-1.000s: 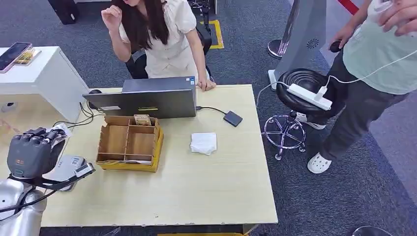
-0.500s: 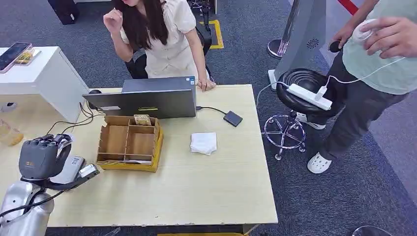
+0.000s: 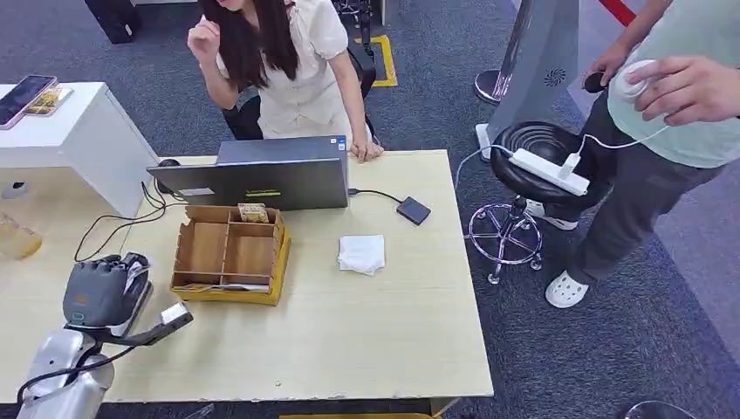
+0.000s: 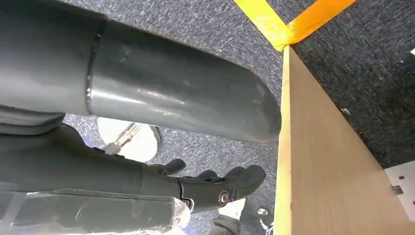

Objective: Pass the card to the sensor for recognition and then transmit it.

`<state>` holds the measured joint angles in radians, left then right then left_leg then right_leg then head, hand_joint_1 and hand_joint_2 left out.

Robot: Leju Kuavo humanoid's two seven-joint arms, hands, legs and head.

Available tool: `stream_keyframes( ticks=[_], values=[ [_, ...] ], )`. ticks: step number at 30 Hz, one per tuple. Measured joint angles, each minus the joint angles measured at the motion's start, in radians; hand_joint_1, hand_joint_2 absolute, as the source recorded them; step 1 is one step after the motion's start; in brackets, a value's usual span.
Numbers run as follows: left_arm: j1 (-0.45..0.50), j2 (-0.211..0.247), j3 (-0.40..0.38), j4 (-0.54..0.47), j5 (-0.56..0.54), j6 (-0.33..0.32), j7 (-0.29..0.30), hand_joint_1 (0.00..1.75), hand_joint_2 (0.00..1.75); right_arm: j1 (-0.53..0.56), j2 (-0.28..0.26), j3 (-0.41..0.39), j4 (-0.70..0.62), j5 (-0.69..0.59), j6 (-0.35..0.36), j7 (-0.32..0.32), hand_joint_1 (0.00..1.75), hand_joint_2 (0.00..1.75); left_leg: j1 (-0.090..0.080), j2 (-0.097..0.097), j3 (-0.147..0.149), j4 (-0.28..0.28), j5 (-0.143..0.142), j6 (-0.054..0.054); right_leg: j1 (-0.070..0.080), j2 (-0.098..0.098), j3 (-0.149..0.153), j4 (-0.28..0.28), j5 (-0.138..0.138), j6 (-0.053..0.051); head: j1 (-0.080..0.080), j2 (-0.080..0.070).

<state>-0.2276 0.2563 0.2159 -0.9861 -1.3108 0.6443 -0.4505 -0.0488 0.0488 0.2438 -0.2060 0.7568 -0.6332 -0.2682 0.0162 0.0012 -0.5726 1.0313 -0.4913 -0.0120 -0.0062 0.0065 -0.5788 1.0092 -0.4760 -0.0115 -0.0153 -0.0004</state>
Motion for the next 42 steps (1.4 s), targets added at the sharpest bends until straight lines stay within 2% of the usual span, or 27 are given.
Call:
stream_keyframes(
  ticks=[14,25,29,42],
  values=[
    [-0.014,0.003,0.002,0.067,-0.056,0.0,0.099,1.75,1.75,0.0,0.0,-0.007,0.0,0.0,-0.012,-0.003,0.0,0.0,0.0,0.0,0.0,0.0,0.0,0.0,0.0,0.0,0.0,0.0,0.0,0.0,0.0,0.0],
    [-0.028,0.04,0.013,0.097,-0.085,0.0,0.185,1.75,1.75,0.005,0.0,-0.014,0.001,-0.003,-0.016,0.002,0.0,0.0,0.0,0.0,0.0,0.0,0.0,0.0,0.0,0.0,0.0,0.0,0.0,0.0,0.0,0.0],
    [-0.031,0.051,0.013,0.113,-0.089,0.0,0.199,1.75,1.75,0.006,0.0,-0.018,0.002,-0.003,-0.016,0.001,0.0,0.0,0.0,0.0,0.0,0.0,0.0,0.0,0.0,0.0,0.0,0.0,0.0,0.0,0.0,0.0],
    [-0.041,0.066,0.013,0.155,-0.067,0.0,0.193,1.75,1.75,0.008,0.0,-0.021,0.003,-0.006,-0.018,0.0,0.0,0.0,0.0,0.0,0.0,0.0,0.0,0.0,0.0,0.0,0.0,0.0,0.0,0.0,0.0,0.0]
  ],
)
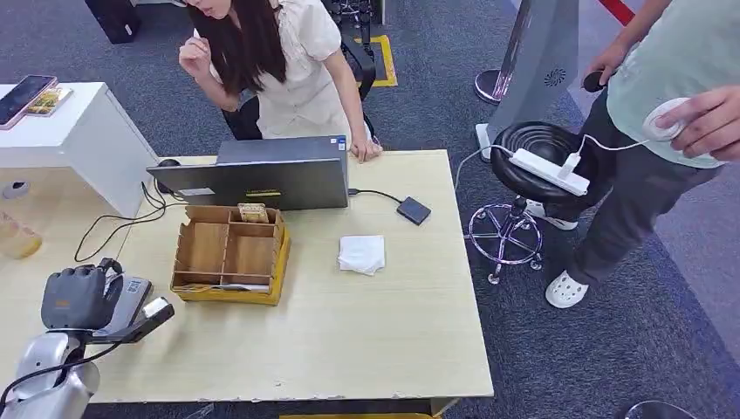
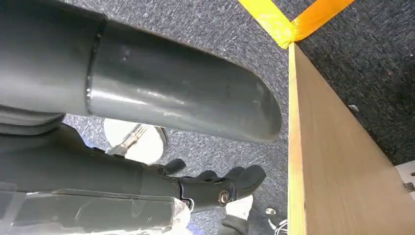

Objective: Pass the card to the sensor for recognition and then transmit it.

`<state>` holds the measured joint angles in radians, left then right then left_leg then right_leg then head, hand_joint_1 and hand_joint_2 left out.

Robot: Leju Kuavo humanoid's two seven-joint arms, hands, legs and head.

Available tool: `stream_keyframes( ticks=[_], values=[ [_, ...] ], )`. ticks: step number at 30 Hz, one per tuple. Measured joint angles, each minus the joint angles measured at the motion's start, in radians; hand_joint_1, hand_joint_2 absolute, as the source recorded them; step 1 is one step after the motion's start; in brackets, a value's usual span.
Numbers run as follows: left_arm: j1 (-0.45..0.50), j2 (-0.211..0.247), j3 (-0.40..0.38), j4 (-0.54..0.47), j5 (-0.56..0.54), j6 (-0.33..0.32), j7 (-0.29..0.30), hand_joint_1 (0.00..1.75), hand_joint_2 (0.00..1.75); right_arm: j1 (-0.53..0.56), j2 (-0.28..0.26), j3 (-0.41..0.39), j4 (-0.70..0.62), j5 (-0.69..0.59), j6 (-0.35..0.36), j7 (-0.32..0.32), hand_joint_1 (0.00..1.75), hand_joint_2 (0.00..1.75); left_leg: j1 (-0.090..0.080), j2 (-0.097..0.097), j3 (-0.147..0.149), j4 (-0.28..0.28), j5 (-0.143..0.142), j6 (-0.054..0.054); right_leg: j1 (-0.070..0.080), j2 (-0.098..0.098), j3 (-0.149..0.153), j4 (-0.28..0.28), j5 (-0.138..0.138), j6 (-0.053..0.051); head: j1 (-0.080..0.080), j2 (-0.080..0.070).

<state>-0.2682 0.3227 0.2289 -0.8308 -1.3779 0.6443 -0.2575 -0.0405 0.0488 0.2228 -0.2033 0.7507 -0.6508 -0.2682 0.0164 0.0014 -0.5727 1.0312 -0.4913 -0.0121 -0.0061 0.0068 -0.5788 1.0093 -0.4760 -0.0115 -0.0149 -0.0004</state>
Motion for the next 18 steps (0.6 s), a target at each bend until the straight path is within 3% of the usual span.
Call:
stream_keyframes(
  ticks=[5,9,18],
  values=[
    [-0.004,0.007,-0.004,0.023,0.023,0.0,0.0,1.75,1.75,0.001,0.0,0.0,0.0,-0.003,0.0,0.0,0.0,0.0,0.0,0.0,0.0,0.0,0.0,0.0,0.0,0.0,0.0,0.0,0.0,0.0,0.0,0.0],
    [-0.025,0.059,-0.085,0.133,0.04,0.0,0.003,1.75,1.75,0.001,0.0,-0.001,0.0,-0.008,0.0,-0.002,0.0,0.0,0.0,0.0,0.0,0.0,0.0,0.0,0.0,0.0,0.0,0.0,0.0,0.0,0.0,0.0],
    [-0.033,0.089,-0.134,0.168,0.056,0.0,0.009,1.75,1.75,0.001,0.0,-0.001,0.0,-0.007,0.0,-0.006,0.0,0.0,0.0,0.0,0.0,0.0,0.0,0.0,0.0,0.0,0.0,0.0,0.0,0.0,0.0,0.0]
  ],
)
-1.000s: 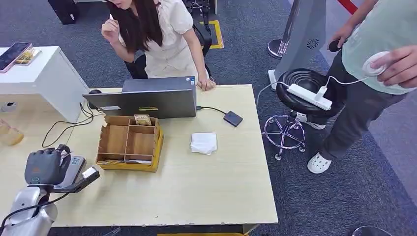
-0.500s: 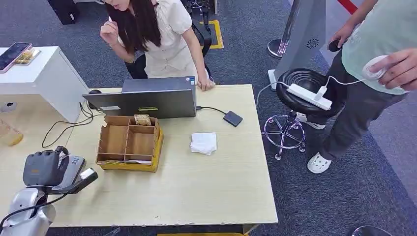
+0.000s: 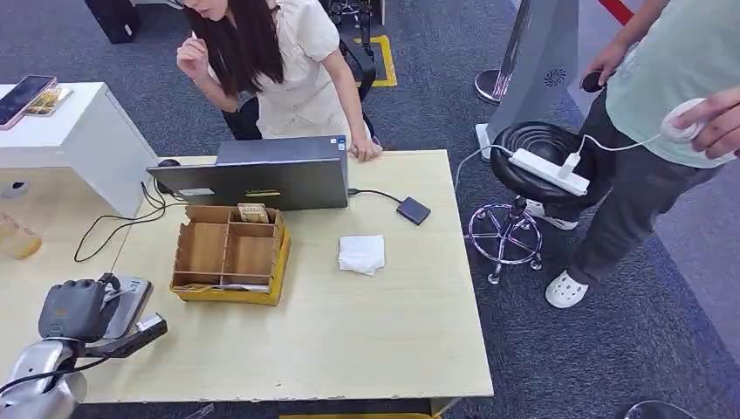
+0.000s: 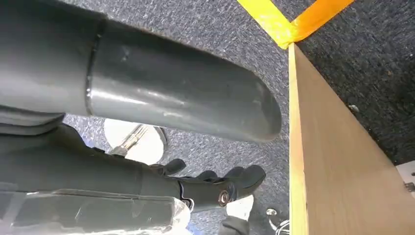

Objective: Pass the card to the sensor for recognition and then transmit it.

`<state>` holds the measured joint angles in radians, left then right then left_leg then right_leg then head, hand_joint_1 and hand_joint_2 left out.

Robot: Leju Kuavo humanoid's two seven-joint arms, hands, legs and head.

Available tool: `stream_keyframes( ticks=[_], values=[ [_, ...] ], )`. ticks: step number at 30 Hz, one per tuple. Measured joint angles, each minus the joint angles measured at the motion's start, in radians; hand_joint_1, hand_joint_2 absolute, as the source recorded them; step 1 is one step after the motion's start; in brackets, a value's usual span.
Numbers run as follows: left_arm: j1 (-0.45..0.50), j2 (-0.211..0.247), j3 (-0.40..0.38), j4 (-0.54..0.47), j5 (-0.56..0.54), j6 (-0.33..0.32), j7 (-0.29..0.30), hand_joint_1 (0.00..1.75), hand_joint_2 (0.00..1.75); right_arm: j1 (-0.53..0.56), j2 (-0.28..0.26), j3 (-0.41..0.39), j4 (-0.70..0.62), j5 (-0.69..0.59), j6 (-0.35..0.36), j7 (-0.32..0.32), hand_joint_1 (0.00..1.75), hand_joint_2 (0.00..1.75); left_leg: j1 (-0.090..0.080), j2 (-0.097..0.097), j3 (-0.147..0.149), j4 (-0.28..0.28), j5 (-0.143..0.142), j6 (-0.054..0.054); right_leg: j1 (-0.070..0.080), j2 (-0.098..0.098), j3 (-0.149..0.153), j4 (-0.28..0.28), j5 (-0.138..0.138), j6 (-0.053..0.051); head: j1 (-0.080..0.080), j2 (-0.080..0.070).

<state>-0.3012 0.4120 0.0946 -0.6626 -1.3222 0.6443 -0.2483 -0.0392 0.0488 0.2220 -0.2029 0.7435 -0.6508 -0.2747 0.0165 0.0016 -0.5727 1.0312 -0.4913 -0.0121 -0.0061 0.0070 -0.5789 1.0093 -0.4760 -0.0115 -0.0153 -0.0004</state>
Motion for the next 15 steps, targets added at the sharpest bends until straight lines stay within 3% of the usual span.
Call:
stream_keyframes(
  ticks=[12,15],
  values=[
    [0.021,0.046,-0.054,0.003,0.088,-0.008,-0.025,1.75,1.75,0.004,0.0,0.0,0.0,-0.004,0.0,-0.005,0.0,0.0,0.0,0.0,0.0,0.0,0.0,0.0,0.0,0.0,0.0,0.0,0.0,0.0,0.0,0.0],
    [0.03,0.055,-0.068,0.0,0.189,-0.081,-0.047,1.75,1.75,0.005,0.0,-0.001,0.0,-0.004,0.0,-0.009,0.0,0.0,0.0,0.0,0.0,0.0,0.0,0.0,0.0,0.0,0.0,0.0,0.0,0.0,0.001,0.0]
  ],
)
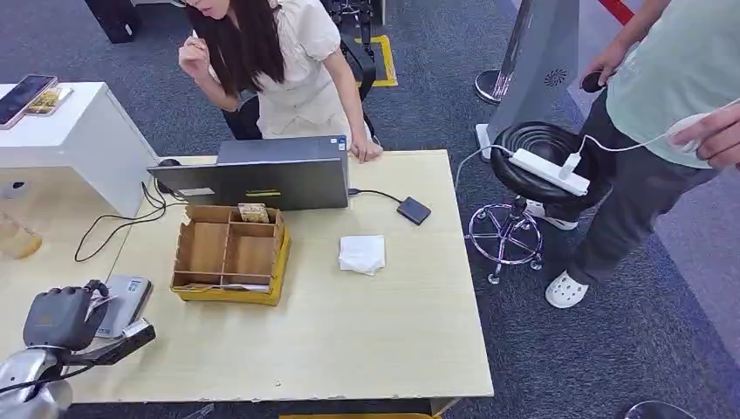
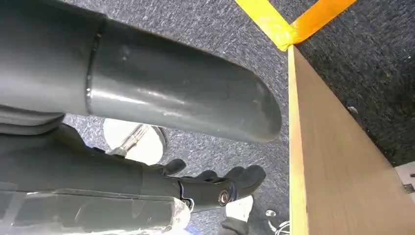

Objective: Pass the card to the sensor for recognition and then transmit it.

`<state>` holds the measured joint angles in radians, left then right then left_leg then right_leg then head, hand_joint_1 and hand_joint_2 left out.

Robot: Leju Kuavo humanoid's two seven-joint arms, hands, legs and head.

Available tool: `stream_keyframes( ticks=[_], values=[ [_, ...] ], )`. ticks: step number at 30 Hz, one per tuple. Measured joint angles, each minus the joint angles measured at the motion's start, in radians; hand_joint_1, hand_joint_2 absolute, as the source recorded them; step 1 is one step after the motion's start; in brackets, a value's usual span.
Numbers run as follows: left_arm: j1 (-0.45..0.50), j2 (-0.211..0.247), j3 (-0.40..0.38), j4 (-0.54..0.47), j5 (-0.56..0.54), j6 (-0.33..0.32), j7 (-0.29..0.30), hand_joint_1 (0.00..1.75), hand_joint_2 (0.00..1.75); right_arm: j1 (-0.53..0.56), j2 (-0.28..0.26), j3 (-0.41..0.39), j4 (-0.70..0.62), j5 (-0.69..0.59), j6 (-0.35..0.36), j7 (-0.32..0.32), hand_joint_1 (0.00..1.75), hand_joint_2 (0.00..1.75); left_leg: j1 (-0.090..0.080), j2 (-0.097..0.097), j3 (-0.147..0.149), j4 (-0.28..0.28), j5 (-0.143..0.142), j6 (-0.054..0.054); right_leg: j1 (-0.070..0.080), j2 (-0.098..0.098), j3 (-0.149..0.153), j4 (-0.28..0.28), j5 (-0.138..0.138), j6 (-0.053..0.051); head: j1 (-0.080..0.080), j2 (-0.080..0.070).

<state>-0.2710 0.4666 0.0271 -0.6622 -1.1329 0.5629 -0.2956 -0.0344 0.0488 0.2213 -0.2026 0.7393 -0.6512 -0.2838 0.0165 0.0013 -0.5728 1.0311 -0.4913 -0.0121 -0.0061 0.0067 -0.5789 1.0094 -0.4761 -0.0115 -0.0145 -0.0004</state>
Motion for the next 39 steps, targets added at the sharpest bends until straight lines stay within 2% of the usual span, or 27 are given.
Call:
stream_keyframes(
  ticks=[2,8,25,33,39],
  values=[
    [0.005,0.004,-0.009,-0.005,0.039,-0.05,-0.002,1.75,1.75,0.0,0.0,0.0,0.0,0.0,-0.001,-0.003,0.0,0.0,0.0,0.0,0.0,0.0,0.0,0.0,0.0,0.0,0.0,0.0,0.0,0.0,0.0,0.0],
    [0.021,0.021,-0.042,-0.024,0.114,-0.129,-0.027,1.75,1.75,0.0,0.0,-0.001,0.0,0.003,-0.002,-0.006,0.0,0.0,0.0,0.0,0.001,0.0,0.0,0.0,0.0,0.0,0.001,0.0,0.0,0.0,0.0,0.0],
    [0.063,0.029,-0.064,-0.07,0.167,-0.123,-0.055,1.75,1.75,0.0,0.0,-0.008,0.0,0.005,-0.002,-0.013,0.0,0.0,0.0,0.0,0.001,0.0,0.0,0.0,0.0,0.0,0.001,0.0,0.0,0.0,0.0,0.0],
    [0.077,0.03,-0.088,-0.095,0.206,-0.196,-0.05,1.75,1.75,0.0,0.0,-0.009,0.0,0.006,-0.002,-0.018,0.0,0.0,0.0,-0.001,0.003,-0.001,0.0,0.0,0.0,-0.002,0.004,0.0,0.0,0.0,0.0,0.0],
    [0.086,0.033,-0.099,-0.109,0.217,-0.212,-0.04,1.75,1.75,0.0,0.0,-0.01,0.0,0.007,-0.003,-0.019,0.0,0.0,0.0,-0.001,0.004,-0.001,0.0,0.0,0.0,-0.002,0.006,0.0,0.0,0.0,0.0,0.0]
  ],
)
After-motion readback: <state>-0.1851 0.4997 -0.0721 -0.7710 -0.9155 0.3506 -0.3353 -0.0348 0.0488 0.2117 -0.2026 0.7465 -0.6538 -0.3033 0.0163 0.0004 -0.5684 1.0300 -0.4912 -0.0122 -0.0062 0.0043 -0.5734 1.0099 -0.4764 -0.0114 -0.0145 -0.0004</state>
